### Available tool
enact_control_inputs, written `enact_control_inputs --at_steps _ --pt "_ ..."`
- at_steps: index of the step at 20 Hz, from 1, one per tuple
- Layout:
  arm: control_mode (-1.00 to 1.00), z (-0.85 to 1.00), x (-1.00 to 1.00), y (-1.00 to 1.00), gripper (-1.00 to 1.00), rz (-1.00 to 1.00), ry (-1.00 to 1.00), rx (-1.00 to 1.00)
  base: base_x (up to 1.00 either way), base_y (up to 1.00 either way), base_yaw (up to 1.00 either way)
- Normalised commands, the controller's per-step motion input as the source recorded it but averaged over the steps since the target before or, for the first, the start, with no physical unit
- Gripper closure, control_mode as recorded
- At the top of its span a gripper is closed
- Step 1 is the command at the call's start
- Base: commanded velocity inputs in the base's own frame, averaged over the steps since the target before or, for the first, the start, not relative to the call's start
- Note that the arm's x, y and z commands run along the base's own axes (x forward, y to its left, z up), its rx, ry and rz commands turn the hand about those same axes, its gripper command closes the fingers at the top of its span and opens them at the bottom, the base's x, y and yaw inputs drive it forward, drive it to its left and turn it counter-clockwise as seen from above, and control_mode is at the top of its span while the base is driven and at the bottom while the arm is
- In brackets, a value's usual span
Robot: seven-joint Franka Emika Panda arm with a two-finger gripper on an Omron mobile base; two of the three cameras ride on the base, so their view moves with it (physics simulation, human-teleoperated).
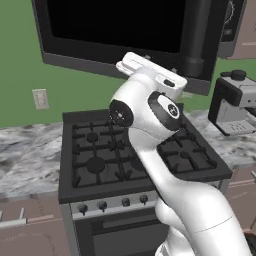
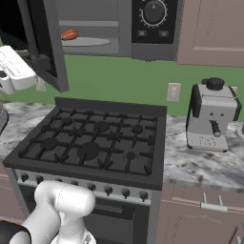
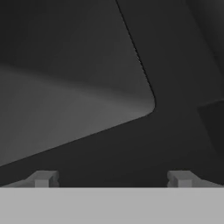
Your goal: Close the microwave door.
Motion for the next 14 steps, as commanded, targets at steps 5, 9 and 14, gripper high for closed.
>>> enact_control_inputs --at_steps 5,9,14 --pt "-1.00 0.00 0.83 -0.03 -1.00 0.36 0.05 0.00 0.00 0.00 0.00" --pt "-1.00 0.00 0.80 -0.07 -1.00 0.27 0.03 0.00 0.00 0.00 0.00" --pt "-1.00 0.00 0.78 -0.14 -1.00 0.23 0.04 0.00 0.00 0.00 0.00"
